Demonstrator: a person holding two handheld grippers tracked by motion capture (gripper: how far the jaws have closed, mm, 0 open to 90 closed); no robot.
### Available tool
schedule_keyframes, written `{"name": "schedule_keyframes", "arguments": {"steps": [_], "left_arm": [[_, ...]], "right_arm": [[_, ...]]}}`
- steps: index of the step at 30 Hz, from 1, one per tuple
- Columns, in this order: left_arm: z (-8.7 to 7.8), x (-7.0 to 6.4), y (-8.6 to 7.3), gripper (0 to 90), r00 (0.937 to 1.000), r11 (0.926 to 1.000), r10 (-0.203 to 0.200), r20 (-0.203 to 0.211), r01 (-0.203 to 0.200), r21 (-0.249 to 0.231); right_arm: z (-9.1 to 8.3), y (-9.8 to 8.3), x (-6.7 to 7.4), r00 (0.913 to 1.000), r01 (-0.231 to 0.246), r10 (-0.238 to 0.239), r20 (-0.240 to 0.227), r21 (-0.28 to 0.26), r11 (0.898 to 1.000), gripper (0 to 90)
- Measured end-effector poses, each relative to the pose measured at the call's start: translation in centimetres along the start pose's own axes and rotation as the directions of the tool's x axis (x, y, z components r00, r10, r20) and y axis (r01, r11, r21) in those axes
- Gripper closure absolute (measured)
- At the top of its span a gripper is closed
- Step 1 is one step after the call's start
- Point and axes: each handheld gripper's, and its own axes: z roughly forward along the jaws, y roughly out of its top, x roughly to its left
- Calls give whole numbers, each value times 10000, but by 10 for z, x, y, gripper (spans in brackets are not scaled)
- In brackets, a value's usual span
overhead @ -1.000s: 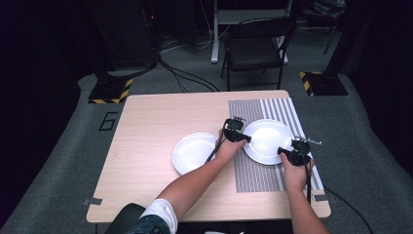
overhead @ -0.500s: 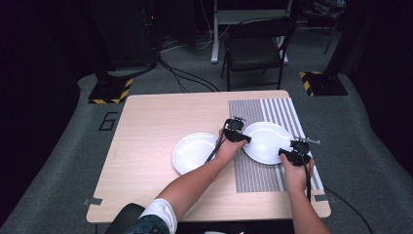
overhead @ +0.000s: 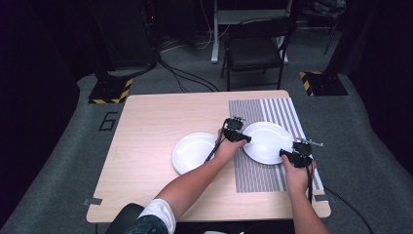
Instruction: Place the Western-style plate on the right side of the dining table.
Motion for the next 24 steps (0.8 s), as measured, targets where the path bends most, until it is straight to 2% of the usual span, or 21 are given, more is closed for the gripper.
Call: {"name": "schedule_keyframes", "arguments": {"steps": [5, 10, 11, 16, 22, 24], "left_arm": [[-7, 2, 0, 495, 10000, 9999, 46, 68, -45, -125], [-15, 4, 0, 495, 10000, 9996, 7, 41, -6, -266], [-16, 4, 1, 495, 9999, 9996, 101, 28, -100, -274], [-24, 5, 0, 494, 9998, 9989, 176, -61, -178, -441], [-36, 8, -2, 491, 9995, 9981, 305, -80, -309, -531], [-40, 9, -3, 490, 9994, 9977, 331, -40, -332, -592]], "right_arm": [[-9, -1, 1, 9997, 195, -197, -122, -225, 9996, 457], [-15, -2, 0, 9994, 196, -209, -286, -444, 9988, 459], [-17, -2, 1, 9993, 204, -218, -303, -467, 9987, 460], [-22, -3, 4, 9972, 617, -645, -390, -683, 9958, 463], [-31, -6, 7, 9953, 752, -796, -554, -778, 9941, 463], [-36, -7, 8, 9936, 940, -986, -553, -800, 9924, 463]]}}
